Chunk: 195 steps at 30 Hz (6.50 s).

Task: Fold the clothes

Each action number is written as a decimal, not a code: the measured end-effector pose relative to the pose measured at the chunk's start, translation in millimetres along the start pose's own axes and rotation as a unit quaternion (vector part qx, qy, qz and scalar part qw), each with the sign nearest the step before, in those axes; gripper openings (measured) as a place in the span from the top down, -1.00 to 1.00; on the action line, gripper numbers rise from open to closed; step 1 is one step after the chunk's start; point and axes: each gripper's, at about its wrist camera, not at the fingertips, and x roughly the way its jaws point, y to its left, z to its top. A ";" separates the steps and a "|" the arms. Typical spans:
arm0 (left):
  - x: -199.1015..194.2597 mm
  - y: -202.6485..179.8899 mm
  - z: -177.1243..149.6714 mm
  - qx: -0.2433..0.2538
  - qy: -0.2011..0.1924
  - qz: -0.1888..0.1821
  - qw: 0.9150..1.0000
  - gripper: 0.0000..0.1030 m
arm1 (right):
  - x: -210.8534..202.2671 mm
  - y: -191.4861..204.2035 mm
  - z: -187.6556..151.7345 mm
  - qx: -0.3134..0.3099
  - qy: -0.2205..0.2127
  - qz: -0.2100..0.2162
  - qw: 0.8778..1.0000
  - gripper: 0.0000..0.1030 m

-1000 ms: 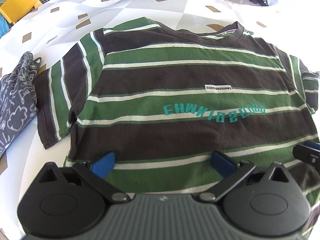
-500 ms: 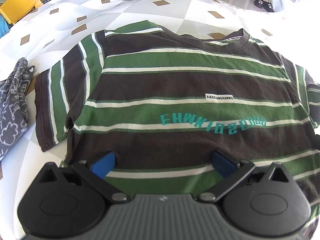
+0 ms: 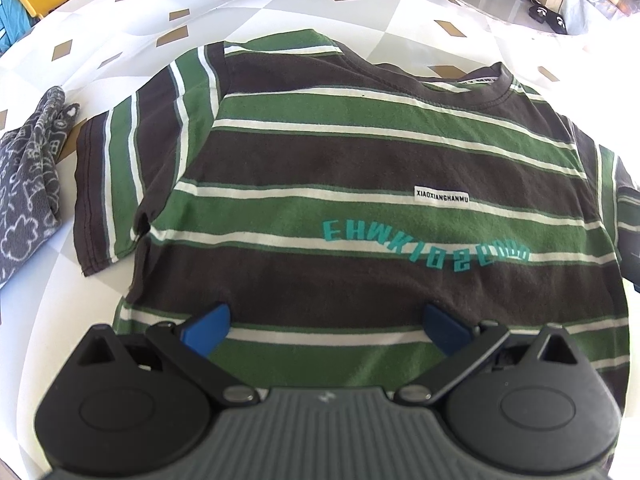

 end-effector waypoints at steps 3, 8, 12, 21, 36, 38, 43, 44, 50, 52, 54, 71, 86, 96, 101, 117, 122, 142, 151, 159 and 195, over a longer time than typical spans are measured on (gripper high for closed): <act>3.7 -2.7 5.2 -0.010 0.004 -0.004 1.000 -1.00 | 2.5 -2.0 5.9 0.005 -0.008 -0.005 1.000 0.29; 4.6 -2.7 7.0 -0.011 0.003 -0.003 1.000 -1.00 | 7.1 -4.7 15.5 0.011 -0.023 -0.015 1.000 0.29; 4.9 -1.9 7.5 -0.013 0.004 -0.004 1.000 -1.00 | 14.4 -1.5 21.6 -0.005 -0.041 -0.026 0.999 0.29; 6.1 -1.0 8.2 -0.014 0.005 -0.004 1.000 -1.00 | 35.7 -6.6 29.3 0.003 -0.051 -0.052 0.997 0.45; 5.5 -0.4 9.9 -0.017 0.005 -0.003 1.000 -1.00 | 3.1 23.3 38.2 -0.022 -0.100 0.050 0.994 0.90; 5.2 0.1 10.4 -0.018 0.004 -0.001 1.000 -1.00 | -3.2 36.2 35.9 -0.056 -0.095 0.094 0.989 0.90; 4.9 2.1 11.0 -0.019 0.002 0.004 1.000 -1.00 | -2.8 73.5 10.2 -0.193 -0.038 0.166 0.966 0.90; 4.6 2.4 11.0 -0.020 0.002 0.004 1.000 -1.00 | 0.2 78.3 3.9 -0.212 -0.023 0.164 0.963 0.90; 3.3 4.2 11.7 -0.021 0.000 0.005 1.000 -1.00 | 21.4 82.0 -16.2 -0.256 0.065 0.140 0.954 0.78; 3.1 4.9 12.4 -0.023 0.000 0.005 1.000 -1.00 | 20.7 72.6 -12.8 -0.231 0.065 0.148 0.959 0.74; 2.8 5.1 13.2 -0.024 -0.001 0.006 1.000 -1.00 | 16.8 67.0 -7.0 -0.207 0.058 0.160 0.963 0.64; 0.8 12.9 14.0 -0.033 -0.006 0.009 0.999 -1.00 | 26.8 61.2 7.9 -0.158 0.037 0.116 0.980 0.44; 6.9 38.3 15.8 -0.045 0.005 0.019 0.999 -1.00 | 39.5 60.1 1.7 -0.188 0.040 0.007 0.981 0.52; -2.8 79.7 32.3 -0.065 -0.022 0.008 0.998 -1.00 | 24.8 64.2 -0.1 -0.170 0.034 -0.025 0.984 0.46; -3.7 103.8 49.5 -0.101 -0.032 0.010 0.994 -1.00 | 0.5 74.8 -4.9 -0.158 0.029 -0.005 0.987 0.43; 14.3 160.7 82.6 -0.176 -0.044 -0.026 0.983 -0.87 | -19.4 105.1 -44.9 -0.143 0.077 0.065 0.985 0.37; 18.9 166.0 85.8 -0.178 -0.048 -0.044 0.982 -0.76 | -18.7 111.2 -46.3 -0.150 0.080 0.076 0.982 0.37; 19.4 172.4 88.2 -0.230 -0.085 -0.065 0.967 0.79 | -19.2 106.7 -40.9 -0.137 0.085 0.082 0.983 0.37; 10.4 175.9 87.4 -0.253 -0.105 -0.055 0.960 0.89 | -21.1 107.1 -40.8 -0.138 0.081 0.081 0.984 0.37; -21.4 136.6 97.0 -0.205 -0.146 -0.115 0.961 0.89 | -22.9 104.3 -39.3 -0.132 0.078 0.078 0.985 0.37; 13.7 52.2 71.0 -0.085 -0.058 -0.121 0.987 -0.08 | -9.2 86.6 -39.9 -0.064 0.119 0.074 0.988 0.32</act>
